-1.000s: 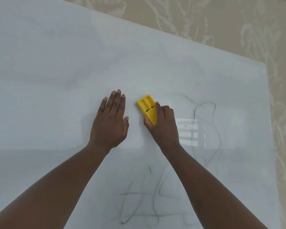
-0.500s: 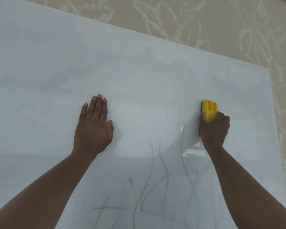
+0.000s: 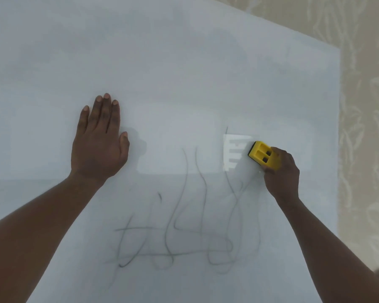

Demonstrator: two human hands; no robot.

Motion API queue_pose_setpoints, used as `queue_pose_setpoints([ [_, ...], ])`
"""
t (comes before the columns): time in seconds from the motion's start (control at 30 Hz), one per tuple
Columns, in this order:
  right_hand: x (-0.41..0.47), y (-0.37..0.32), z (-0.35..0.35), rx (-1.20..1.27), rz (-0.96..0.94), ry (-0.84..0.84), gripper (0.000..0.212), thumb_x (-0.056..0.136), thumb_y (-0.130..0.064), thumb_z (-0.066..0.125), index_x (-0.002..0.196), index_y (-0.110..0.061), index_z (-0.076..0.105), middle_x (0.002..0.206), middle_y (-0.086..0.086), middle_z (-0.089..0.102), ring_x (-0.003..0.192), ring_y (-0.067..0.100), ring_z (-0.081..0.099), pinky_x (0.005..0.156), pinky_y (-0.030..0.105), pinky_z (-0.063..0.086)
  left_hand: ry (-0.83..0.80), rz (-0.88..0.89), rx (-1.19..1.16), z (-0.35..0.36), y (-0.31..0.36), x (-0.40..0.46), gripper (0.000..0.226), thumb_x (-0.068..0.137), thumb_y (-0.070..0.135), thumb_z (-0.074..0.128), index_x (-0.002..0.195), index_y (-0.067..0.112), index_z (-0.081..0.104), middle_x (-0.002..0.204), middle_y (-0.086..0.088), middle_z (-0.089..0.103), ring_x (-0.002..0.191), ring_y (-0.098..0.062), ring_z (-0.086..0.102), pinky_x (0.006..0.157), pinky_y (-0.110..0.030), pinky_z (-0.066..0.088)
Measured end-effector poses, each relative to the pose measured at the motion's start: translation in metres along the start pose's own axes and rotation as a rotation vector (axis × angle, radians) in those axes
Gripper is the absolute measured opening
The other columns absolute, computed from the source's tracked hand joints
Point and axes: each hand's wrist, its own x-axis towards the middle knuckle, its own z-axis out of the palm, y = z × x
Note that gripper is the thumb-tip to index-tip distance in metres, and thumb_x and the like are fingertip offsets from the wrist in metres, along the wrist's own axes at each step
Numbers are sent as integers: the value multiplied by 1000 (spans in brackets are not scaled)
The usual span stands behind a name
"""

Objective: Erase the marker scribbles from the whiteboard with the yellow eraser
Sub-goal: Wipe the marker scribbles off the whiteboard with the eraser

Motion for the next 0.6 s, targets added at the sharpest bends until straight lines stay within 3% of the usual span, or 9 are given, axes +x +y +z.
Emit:
queue_pose_setpoints([
  [0.2, -94, 38, 0, -109, 110, -49, 66, 66, 14, 62, 126, -14, 53, 117, 9, 61, 108, 34, 54, 83, 31, 38, -40, 66, -30, -5, -11, -25, 68, 98, 32, 28, 156, 0, 14, 165, -22, 14, 155, -33, 12, 127, -49, 9],
  [0.4, -193, 58, 2, -82, 364, -107, 56, 69, 11, 63, 117, -16, 55, 108, 9, 64, 95, 34, 59, 77, 35, 45, -58, 130, -39, -8, -23, -41, 68, 98, 32, 29, 156, -1, 14, 165, -21, 14, 155, -33, 12, 127, -49, 10],
  [0.6, -272, 11, 21, 12, 535, -113, 48, 73, -16, 77, 115, -22, 56, 102, 1, 63, 91, 29, 60, 74, 36, 46, -84, 170, -30, -16, -52, -61, 68, 100, 34, 30, 157, 1, 12, 166, -19, 12, 155, -32, 11, 127, -48, 10],
])
